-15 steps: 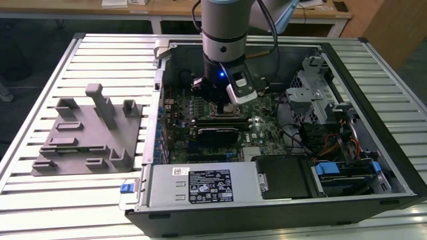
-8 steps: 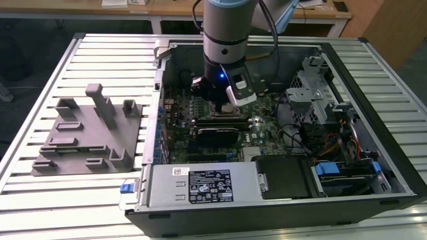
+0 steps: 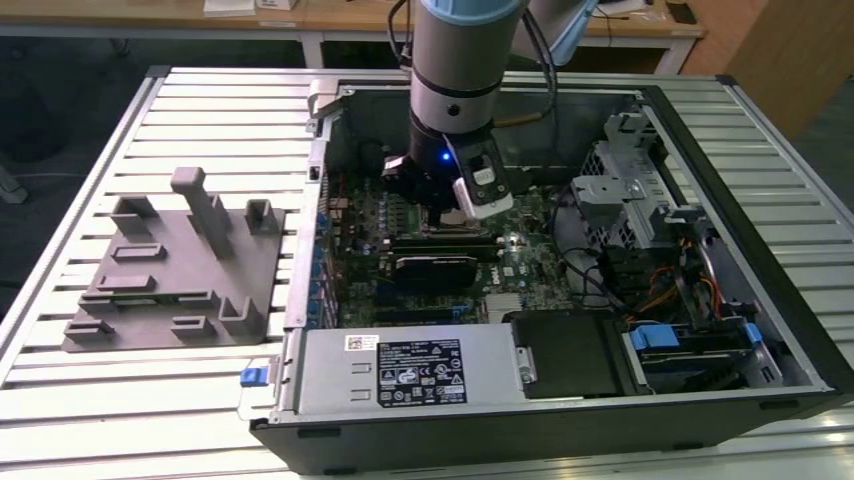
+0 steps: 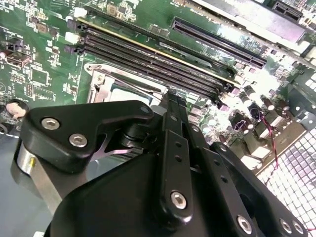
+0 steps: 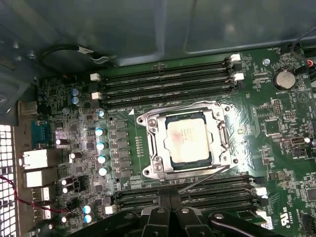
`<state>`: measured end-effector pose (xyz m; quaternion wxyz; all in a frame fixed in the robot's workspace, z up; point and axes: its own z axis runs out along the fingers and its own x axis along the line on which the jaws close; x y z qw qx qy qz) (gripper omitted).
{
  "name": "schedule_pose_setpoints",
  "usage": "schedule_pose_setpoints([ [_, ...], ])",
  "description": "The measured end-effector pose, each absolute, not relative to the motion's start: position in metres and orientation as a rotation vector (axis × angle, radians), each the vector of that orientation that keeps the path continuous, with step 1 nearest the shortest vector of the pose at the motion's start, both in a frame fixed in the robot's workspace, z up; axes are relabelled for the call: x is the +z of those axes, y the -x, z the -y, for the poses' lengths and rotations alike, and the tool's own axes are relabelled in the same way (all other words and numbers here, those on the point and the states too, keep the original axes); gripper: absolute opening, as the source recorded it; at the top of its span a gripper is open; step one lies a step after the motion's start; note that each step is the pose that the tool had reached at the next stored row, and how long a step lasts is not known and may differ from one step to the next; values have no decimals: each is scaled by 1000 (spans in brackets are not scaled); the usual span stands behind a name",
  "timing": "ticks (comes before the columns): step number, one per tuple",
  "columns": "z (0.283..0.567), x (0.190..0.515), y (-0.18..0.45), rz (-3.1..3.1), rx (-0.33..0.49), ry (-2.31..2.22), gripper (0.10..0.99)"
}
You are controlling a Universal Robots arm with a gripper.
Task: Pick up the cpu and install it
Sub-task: 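Install the second cpu locking lever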
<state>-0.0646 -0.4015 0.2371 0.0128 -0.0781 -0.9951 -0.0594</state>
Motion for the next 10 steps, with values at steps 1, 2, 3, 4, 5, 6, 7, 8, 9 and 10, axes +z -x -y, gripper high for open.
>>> schedule_pose_setpoints([
  [1,402,237,65,3101,-185,243,106],
  [2,402,237,65,3101,-185,243,106],
  [3,402,237,65,3100,-187,243,106],
  [4,402,237,65,3100,-190,243,106],
  [5,402,236,64,3099,-199,243,106],
  [6,402,235,64,3098,-211,242,106],
  [7,402,235,65,3096,-223,240,106],
  [8,403,234,65,3095,-234,236,106],
  [9,403,233,65,3094,-242,233,106],
  [10,403,232,65,3093,-248,228,106],
])
